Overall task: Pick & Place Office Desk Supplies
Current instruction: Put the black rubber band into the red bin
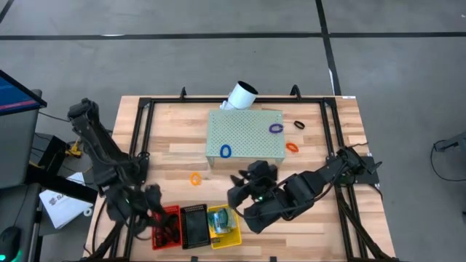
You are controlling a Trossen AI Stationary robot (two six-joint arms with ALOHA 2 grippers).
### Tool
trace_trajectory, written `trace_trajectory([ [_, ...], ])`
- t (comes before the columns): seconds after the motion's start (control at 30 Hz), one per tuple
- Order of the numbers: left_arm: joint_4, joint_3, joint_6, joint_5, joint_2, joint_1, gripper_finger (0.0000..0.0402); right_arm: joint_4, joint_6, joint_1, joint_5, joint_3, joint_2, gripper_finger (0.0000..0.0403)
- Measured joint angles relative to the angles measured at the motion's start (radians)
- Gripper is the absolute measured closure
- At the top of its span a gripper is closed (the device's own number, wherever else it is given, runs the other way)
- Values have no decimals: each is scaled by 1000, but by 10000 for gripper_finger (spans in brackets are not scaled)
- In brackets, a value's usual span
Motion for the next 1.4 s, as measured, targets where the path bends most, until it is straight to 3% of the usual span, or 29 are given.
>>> trace_trajectory([
  [0.13, 74, 0, 89, -189, -137, 1, 198, -255, 277, 14, -40, -4, 0, 248],
  [0.33, 476, 0, 533, -407, -278, 13, 198, -254, 175, -24, -88, -79, -65, 254],
  [0.5, 741, 1, 830, -447, -294, 63, 198, -254, 173, -31, 14, -88, -117, 262],
  [0.7, 817, 1, 900, -447, -252, 141, 197, -254, -15, -146, 63, -86, -228, 273],
  [0.97, 919, 1, 875, -406, -163, 212, 197, -255, -388, -488, -49, -87, -410, 289],
  [1.13, 977, 1, 874, -405, -126, 224, 197, -255, -547, -804, -195, -85, -526, 290],
  [1.23, 989, 1, 877, -404, -113, 224, 197, -254, -645, -973, -339, -86, -556, 290],
  [1.3, 996, 1, 879, -403, -110, 225, 197, -246, -697, -1056, -421, -86, -565, 290],
  [1.4, 998, 1, 880, -402, -108, 243, 197, -175, -795, -1135, -456, -86, -560, 290],
])
